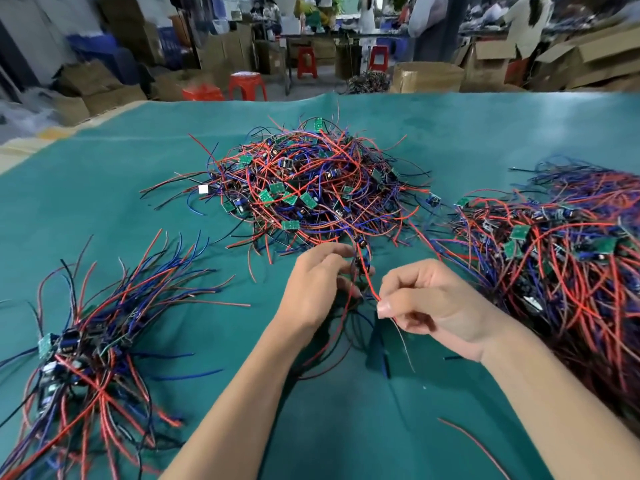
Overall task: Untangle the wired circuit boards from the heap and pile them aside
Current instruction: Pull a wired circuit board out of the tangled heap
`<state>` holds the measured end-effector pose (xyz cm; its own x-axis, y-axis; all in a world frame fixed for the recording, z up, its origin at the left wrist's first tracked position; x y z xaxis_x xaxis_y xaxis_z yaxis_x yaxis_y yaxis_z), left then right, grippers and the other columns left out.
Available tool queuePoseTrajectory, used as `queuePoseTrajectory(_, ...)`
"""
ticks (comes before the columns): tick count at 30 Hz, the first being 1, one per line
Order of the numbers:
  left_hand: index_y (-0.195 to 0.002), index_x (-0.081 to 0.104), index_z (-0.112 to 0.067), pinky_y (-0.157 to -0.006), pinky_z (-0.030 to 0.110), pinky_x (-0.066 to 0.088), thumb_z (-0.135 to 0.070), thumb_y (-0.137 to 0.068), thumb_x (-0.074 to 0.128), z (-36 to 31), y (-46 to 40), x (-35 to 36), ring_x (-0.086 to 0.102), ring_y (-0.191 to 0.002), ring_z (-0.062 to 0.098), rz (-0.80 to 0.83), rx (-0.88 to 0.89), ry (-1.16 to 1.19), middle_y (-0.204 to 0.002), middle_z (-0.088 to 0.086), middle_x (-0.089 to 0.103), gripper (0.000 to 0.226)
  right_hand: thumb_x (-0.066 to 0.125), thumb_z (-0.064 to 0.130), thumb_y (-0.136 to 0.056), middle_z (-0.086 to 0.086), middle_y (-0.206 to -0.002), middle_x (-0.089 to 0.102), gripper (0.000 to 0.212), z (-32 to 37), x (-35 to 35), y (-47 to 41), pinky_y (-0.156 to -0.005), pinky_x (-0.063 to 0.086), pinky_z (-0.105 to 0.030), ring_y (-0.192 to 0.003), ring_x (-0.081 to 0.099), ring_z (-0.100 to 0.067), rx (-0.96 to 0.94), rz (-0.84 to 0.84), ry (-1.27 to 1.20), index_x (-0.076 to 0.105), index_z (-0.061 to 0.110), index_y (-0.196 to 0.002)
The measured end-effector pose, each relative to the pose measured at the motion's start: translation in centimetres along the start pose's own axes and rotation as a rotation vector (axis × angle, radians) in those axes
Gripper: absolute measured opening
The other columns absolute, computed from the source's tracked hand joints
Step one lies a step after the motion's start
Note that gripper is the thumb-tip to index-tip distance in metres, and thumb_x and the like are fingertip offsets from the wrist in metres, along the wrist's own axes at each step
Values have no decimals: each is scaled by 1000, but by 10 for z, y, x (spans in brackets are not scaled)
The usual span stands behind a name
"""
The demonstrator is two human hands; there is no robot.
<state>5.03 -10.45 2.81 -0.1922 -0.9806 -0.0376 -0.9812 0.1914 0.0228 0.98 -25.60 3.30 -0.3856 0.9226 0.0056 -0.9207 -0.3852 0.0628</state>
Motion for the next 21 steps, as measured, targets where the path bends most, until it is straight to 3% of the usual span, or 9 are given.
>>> queuePoseTrajectory(3, -109, 61, -11, -40, 11, 34, -7, -93, 53, 2, -1, 0, 57, -51, 10, -1, 17, -19, -88, 3, 78, 17, 80, 24, -60, -7, -51, 48, 15, -1, 2, -1, -42, 26, -21, -43, 38, -12, -20, -4, -15, 70, 13, -60)
queuePoseTrajectory(7, -104, 65, -16, -46, 17, 35, -16, -89, 67, 5, -4, -6, 57, -56, 10, -96, 28, 31, -79, -2, 75, 15, 78, 23, -62, -6, -50, 50, 15, 0, -3, 0, -42, 28, -21, -44, 40, -13, -23, -61, -6, 69, 11, -59)
queuePoseTrajectory(9, -102, 66, -14, -43, 17, 34, -9, -89, 63, 5, -4, -8, 58, -56, 10, -132, 23, 85, -77, -2, 74, 15, 74, 16, -66, -6, -50, 51, 12, 0, -9, -2, -40, 26, -20, -43, 41, -12, -39, -183, -43, 69, 12, -56)
queuePoseTrajectory(12, -99, 63, -12, -42, 16, 34, -5, -89, 54, 5, -4, -8, 59, -55, 9, -160, 0, 133, -82, 4, 76, 16, 71, 9, -71, -7, -50, 48, 20, -1, -33, -1, -39, 22, -19, -43, 35, -15, -70, -541, -79, 68, 11, -51)
queuePoseTrajectory(15, -95, 61, -11, -43, 16, 35, -1, -89, 52, -1, -1, -9, 58, -54, 10, -188, 69, 230, -82, 10, 76, 15, 75, 11, -76, 6, -53, 59, 18, 0, -51, 6, -51, 37, -22, -50, 47, -13, -77, -784, 389, 74, 21, -61)
queuePoseTrajectory(17, -91, 62, -8, -45, 16, 38, 2, -88, 52, -8, 1, -11, 60, -54, 13, -227, 206, 293, -81, 14, 75, 15, 73, 9, -74, 16, -67, 70, 26, 2, -53, 10, -62, 42, -13, -58, 58, -2, -88, -885, 628, 75, 35, -72)
queuePoseTrajectory(19, -92, 62, -10, -44, 19, 35, -4, -84, 54, -12, 4, -9, 61, -54, 17, -209, 273, 294, -83, 12, 75, 13, 66, 3, -74, 20, -80, 72, 44, 4, -52, 12, -67, 42, -8, -67, 62, 2, -106, -935, 699, 73, 45, -85)
queuePoseTrajectory(21, -93, 60, -12, -44, 19, 34, -6, -83, 53, -12, 4, -4, 58, -53, 18, -115, 241, 331, -86, 14, 75, 14, 58, -7, -73, 19, -91, 75, 57, 5, -53, 11, -81, 51, -20, -79, 66, 1, -142, -926, 608, 75, 44, -92)
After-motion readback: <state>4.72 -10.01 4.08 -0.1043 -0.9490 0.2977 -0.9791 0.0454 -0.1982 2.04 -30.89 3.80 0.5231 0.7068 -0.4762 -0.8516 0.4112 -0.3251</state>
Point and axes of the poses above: each hand's wrist, its own y-axis away from the middle knuckle, its own x-axis out of the palm, z = x × y, the point moved 4 cm from there along -y, towards the middle knuckle
